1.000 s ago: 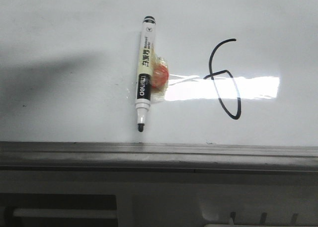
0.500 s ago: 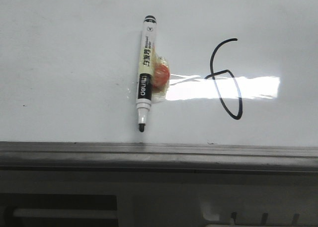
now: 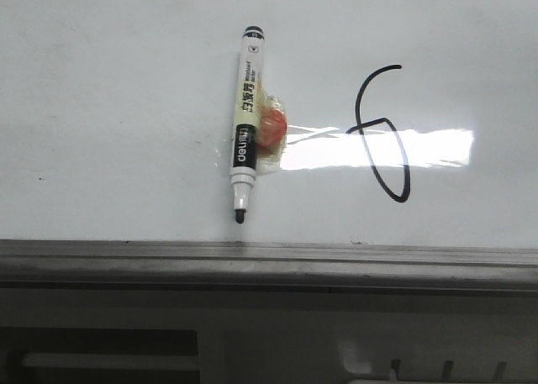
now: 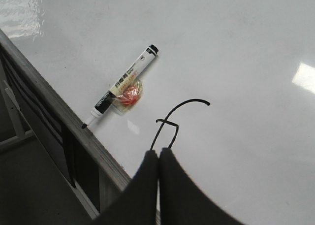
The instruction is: Write number 6 on whiteboard
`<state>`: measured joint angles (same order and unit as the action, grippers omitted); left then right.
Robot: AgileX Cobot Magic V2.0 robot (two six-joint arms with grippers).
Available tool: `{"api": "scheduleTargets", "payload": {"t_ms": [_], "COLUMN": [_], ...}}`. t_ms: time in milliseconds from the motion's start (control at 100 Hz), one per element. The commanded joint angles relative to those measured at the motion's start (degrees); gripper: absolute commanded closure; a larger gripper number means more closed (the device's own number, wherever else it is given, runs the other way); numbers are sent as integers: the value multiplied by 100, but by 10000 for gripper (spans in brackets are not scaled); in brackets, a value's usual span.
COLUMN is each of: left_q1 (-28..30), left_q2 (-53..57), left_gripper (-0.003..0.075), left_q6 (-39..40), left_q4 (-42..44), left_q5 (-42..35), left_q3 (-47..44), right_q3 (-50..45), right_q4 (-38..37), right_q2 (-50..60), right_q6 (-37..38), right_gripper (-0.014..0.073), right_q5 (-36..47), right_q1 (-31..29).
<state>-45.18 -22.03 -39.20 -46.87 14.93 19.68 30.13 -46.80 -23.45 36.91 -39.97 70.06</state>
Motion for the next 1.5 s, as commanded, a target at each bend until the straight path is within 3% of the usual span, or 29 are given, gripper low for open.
{"api": "scheduleTargets", "payload": {"t_ms": [0,100,270,370,490,560,760,1020,1490], "left_q1": [-10,25,537,1146,1745,1999,2572,2867,2867], "left_q2": [-20,12,518,955,1412,1583,1978,2412,2411], "left_gripper": [739,739,739,739,739,739,739,739,739], "left_q6": [-1,-6,125,1220,3329,3650,3658,3667,3667], "left_q4": [-75,-1,979,2179,3957,4438,4453,4372,4372], "left_q5": [-285,-388,-776,-1242,-1994,-2183,-1704,92,62], "left_q3": [150,74,-464,-1014,-1600,-1816,-2247,-2247,-2247], "right_q3": [130,130,130,130,130,130,130,130,130], "right_q4": [-318,-318,-329,-329,-329,-329,-329,-329,-329], "right_q2": [-21,-21,-21,-21,-21,-21,-21,-21,-21], "right_q6": [13,13,13,13,13,13,13,13,13], "right_gripper": [657,657,657,657,657,657,657,657,657], "right_q5": [305,305,291,291,291,291,291,291,291], "right_q1": [-46,-46,-46,-46,-46,-46,-46,-46,-46]}}
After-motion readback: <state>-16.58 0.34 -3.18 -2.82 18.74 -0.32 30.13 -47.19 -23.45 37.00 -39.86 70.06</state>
